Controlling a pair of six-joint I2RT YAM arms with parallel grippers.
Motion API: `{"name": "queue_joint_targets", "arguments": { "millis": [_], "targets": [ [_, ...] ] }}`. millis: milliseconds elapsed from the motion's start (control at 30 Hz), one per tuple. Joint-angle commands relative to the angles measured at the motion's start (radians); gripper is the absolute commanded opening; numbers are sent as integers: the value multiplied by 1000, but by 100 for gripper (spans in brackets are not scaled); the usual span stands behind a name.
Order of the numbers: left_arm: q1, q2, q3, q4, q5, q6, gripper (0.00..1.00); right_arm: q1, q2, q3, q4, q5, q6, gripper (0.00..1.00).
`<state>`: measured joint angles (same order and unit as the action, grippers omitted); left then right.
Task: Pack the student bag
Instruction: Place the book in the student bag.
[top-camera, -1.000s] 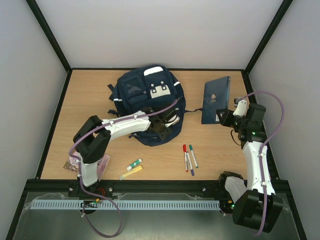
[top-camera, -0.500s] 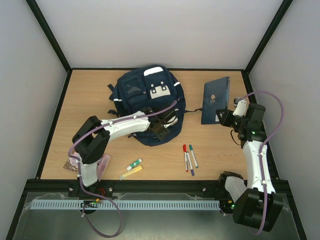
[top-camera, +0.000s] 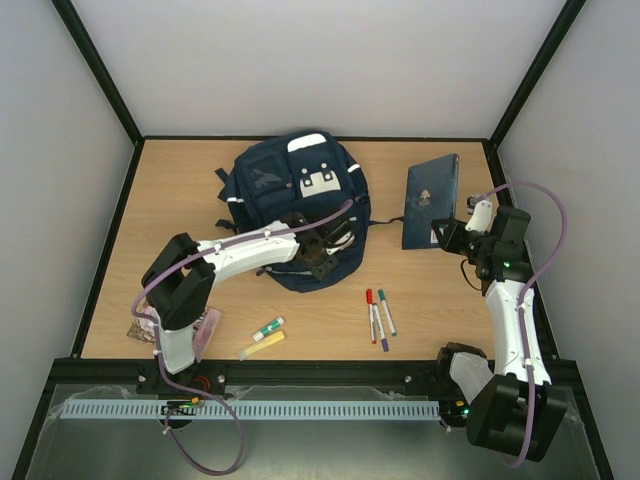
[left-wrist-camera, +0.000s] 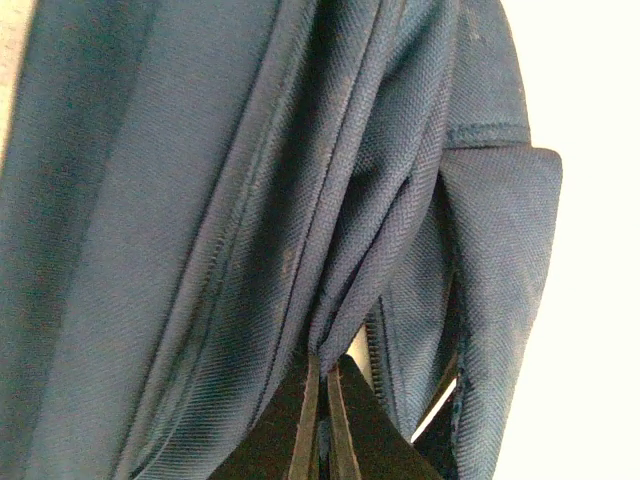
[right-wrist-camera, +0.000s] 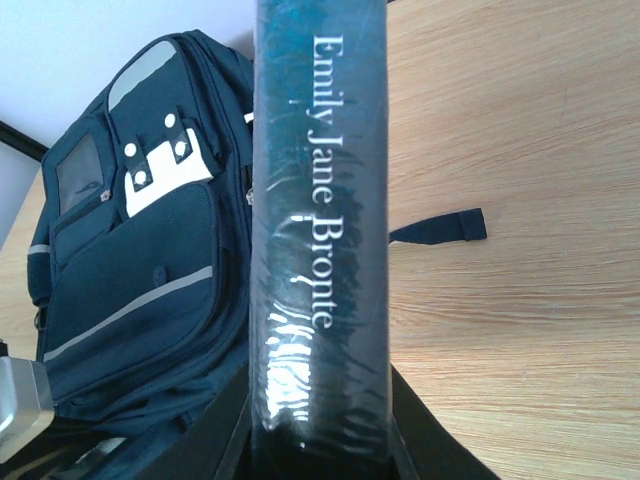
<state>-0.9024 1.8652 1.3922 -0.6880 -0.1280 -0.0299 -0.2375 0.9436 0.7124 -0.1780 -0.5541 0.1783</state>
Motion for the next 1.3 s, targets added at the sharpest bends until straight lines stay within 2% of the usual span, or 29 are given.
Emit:
{"name": "queue_joint_targets", "arguments": {
  "millis": [0, 200, 400, 533, 667, 767, 1067, 1267],
  "targets": [
    [3, -49, 74, -64, -73, -8, 2, 1, -14, 15, 131, -46, -21, 1],
    [2, -136, 116, 2, -213, 3, 2, 1, 59, 145, 9, -160, -22, 1],
    [16, -236, 98, 121, -315, 11, 3, 2, 139, 347, -319, -305, -107, 1],
    [38, -271, 82, 186, -347, 4, 2, 1, 177, 386, -474, -388, -138, 1],
    [62, -301, 50, 248, -357, -26, 2, 7, 242, 375, -581, -486, -145, 1],
    [68, -338, 1, 299, -345, -51, 2, 32, 284, 310, -583, -531, -146, 1],
    [106, -378, -76, 352, -307, -105, 2, 133, 273, 235, -577, -517, -78, 1],
    [114, -376, -79, 355, -261, -132, 2, 166, 307, 235, -727, -490, -139, 1]
  ]
}}
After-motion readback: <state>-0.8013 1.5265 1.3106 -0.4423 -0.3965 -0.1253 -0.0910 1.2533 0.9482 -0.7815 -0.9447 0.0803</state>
